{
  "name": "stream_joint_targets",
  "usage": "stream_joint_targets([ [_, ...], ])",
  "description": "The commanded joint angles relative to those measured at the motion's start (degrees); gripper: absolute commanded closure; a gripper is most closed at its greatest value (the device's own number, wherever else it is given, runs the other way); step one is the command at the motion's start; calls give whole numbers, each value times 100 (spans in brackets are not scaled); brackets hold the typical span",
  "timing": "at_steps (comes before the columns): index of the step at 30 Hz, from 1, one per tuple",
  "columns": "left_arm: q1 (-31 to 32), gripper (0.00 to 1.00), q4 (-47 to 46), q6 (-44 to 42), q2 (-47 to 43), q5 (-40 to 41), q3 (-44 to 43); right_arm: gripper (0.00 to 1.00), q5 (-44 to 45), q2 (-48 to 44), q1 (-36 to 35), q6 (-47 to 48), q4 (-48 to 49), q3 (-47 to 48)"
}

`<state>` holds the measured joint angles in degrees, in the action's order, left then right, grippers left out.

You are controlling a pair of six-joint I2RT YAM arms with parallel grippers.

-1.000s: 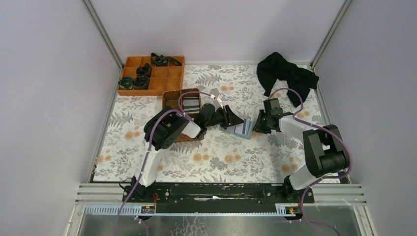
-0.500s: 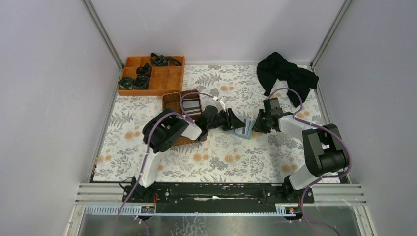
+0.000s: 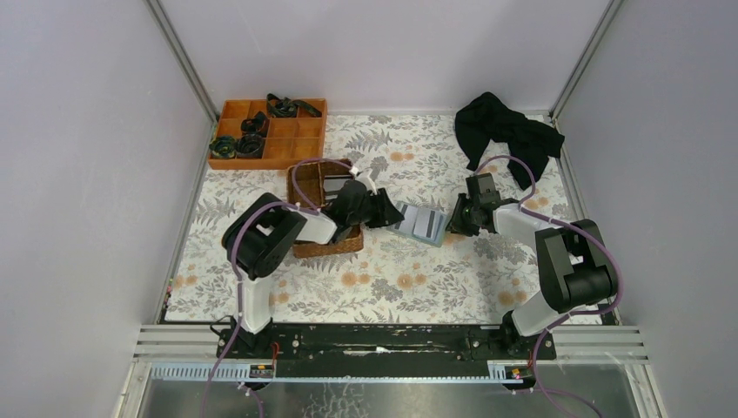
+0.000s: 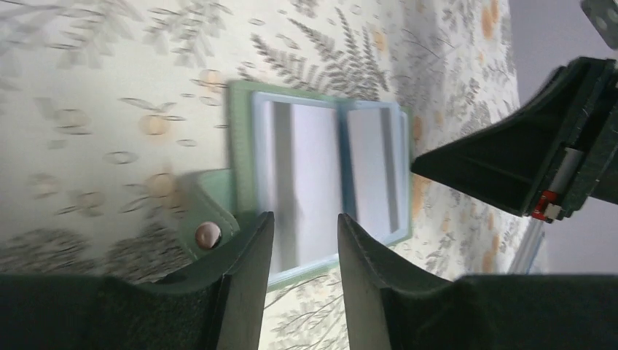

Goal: Take the credit cards out of the card holder

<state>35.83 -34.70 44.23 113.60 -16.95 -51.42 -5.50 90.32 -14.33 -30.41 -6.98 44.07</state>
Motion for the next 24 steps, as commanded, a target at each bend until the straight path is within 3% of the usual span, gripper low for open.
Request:
stream_joint_targets([
  [1, -376, 55, 592, -500, -294, 371, 351, 72, -64, 29, 11, 57, 70, 123],
  [7, -472, 55, 1261, -1060, -704, 967, 139, 72, -94, 31, 17, 64, 94, 91],
  [11, -444, 55, 895, -1092, -869, 558, 121, 72, -48, 11, 17, 80, 93, 94],
  [14, -359, 20, 546, -928, -762, 216, 36, 72, -57, 65, 18, 79, 90, 123],
  [19, -229, 10, -545, -333, -756, -213, 161, 72, -39, 141, 22, 121, 38, 207],
  [21, 111, 10, 219, -1005, -1072, 758, -40, 72, -16, 148, 25, 144, -13, 244],
  [24, 844, 10, 1721, -2148, -1420, 3064, -638, 72, 50, 134, 20, 188, -52, 257],
])
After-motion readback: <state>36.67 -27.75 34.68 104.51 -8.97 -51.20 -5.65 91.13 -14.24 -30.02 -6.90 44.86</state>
